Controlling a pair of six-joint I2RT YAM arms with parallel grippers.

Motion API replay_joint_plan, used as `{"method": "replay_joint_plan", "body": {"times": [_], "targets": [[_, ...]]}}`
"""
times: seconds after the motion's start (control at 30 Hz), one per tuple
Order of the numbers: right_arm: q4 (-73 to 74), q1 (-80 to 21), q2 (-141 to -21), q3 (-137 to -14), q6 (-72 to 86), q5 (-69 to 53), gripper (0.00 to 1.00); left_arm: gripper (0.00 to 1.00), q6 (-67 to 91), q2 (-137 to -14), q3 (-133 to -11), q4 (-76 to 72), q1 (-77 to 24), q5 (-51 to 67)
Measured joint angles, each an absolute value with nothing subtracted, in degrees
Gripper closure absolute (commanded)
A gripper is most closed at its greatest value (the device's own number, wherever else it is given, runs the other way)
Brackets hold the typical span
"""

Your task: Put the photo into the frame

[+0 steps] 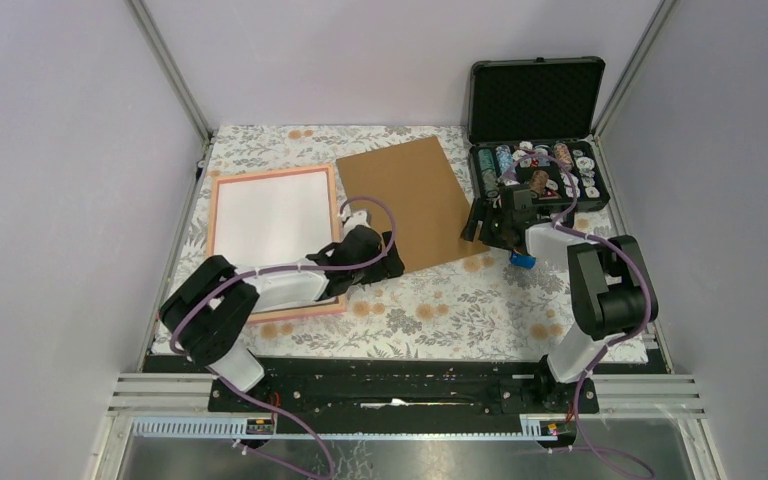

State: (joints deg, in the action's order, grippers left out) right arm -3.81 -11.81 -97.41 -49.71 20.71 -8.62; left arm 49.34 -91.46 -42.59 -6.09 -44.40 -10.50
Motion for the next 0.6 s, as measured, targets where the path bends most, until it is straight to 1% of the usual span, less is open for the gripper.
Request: {"method": "replay_joint_plan", "body": {"times": [0.17, 0.27, 0.43, 0.6], "targets": [[-7.9, -12.5, -95.7, -46.4, 20.8, -6.8, 0.18, 0.08, 48.4, -86.3, -44.4, 0.9, -44.3, -4.1], [-8.7, -14.2, -93.7, -44.0, 20.9, -4.9, 0.18, 0.08, 48.6, -79.2, -44.4, 4.0, -44.3, -2.3], [-9.2, -18.2, -90.6, -40.9, 23.4, -2.6, 0.19, 0.06, 50.3, -67.9, -44.3, 5.0, -44.3, -2.0], [-12.8, -26.0, -89.2, -40.7, 28.8, -4.1, 0.19, 0.04, 52.8, -57.1, -40.4, 6.3, -44.6, -4.1]]}}
